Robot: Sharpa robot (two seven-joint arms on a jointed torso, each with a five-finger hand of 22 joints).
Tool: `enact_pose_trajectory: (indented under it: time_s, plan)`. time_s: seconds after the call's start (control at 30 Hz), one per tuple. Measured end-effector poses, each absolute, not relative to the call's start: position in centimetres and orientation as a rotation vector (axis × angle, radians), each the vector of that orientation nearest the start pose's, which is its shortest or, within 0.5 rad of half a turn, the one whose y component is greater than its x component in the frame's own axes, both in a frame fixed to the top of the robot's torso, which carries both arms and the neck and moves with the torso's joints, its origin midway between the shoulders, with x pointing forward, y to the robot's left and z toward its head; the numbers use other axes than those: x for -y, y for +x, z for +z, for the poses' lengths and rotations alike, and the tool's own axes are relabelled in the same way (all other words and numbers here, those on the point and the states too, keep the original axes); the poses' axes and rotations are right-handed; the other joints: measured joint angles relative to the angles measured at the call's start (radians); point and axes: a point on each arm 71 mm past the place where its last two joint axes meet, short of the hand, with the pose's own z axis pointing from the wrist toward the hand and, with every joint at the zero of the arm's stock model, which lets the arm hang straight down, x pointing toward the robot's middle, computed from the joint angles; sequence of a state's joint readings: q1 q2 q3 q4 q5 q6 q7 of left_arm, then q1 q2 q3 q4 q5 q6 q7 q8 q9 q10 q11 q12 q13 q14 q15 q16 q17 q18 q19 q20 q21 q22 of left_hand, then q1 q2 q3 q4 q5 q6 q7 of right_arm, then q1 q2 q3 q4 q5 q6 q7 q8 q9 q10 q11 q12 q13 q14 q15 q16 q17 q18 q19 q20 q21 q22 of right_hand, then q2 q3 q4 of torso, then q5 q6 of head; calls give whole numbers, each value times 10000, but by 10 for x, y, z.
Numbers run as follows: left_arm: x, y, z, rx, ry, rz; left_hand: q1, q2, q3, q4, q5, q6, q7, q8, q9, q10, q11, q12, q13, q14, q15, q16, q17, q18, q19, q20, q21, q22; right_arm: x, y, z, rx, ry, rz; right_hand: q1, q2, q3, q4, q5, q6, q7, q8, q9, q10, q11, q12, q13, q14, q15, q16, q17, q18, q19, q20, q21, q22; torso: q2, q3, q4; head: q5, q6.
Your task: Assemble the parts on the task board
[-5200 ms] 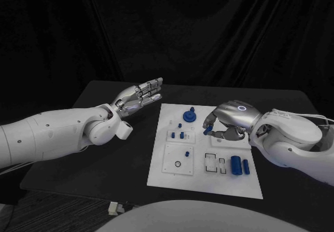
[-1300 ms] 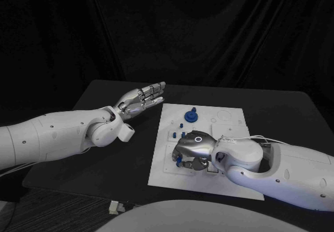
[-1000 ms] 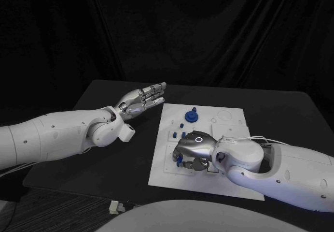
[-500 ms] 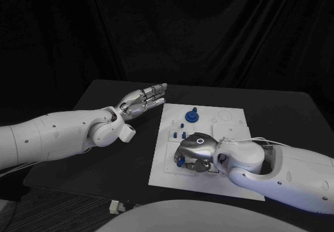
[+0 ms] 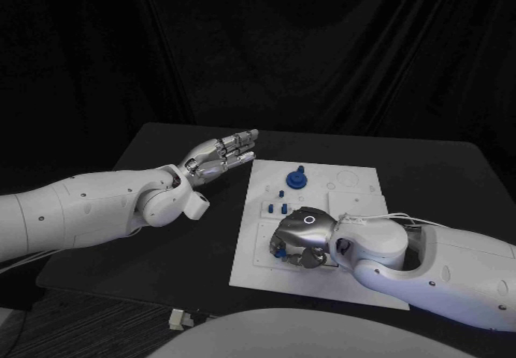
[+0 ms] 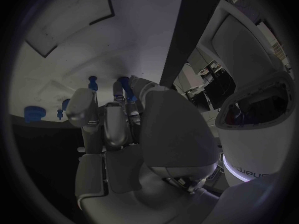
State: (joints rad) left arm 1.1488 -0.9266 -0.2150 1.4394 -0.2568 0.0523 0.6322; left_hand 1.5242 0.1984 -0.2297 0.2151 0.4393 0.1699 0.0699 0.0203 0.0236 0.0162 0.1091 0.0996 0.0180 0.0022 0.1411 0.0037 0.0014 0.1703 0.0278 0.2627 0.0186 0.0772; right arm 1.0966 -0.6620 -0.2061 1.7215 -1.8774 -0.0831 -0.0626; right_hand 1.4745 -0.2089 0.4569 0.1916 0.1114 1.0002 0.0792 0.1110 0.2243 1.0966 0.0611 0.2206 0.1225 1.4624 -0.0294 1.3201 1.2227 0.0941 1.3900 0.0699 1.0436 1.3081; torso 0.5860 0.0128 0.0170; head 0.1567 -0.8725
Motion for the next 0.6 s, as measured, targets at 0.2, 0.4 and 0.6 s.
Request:
enact_pose_trajectory:
  time_s: [0.2, 0.4, 0.6]
  plan:
    - [-256, 449, -250, -16322, -7770, -17183, 0, 0, 0, 1, 0, 0, 0, 0, -1, 0, 0, 0, 0, 0, 0, 0, 1, 0, 0, 0, 0, -1, 57, 356, -268, -17713, -9363, 8409, 0, 0, 27, -27, 0, -77, -6, -37, 0, 0, 0, 0, 29, 0, 0, 0, 0, 0, 0, 0, 0, 0, 0, 0, 1, -7, 0]
    - [-255, 449, -250, -16340, -7777, -17189, 47, 47, 23, -22, 42, 35, 35, 0, 13, 0, 0, 0, 0, 0, 0, 0, 1, 1, 0, 0, 0, -1, 57, 356, -268, -17711, -9357, 8405, -56, 56, 27, -27, 0, -86, -15, -37, 6, 0, 0, 0, 70, 0, 0, 0, 10, 0, 0, 0, 0, -2, -1, 1, 1, -12, 0]
    - [-255, 449, -250, -16357, -7785, -17188, 47, 47, 28, -28, 43, 72, 71, 0, 13, 0, 0, 0, 0, 0, 0, 0, 2, 0, -35, 35, 0, -2, 57, 357, -268, -17698, -9345, 8407, -177, 164, 27, -27, 0, -89, 162, -37, 37, 1, -1, 75, 121, 0, 0, 0, 44, 1, 0, 0, 0, -2, -1, 1, 2, 0, 0]
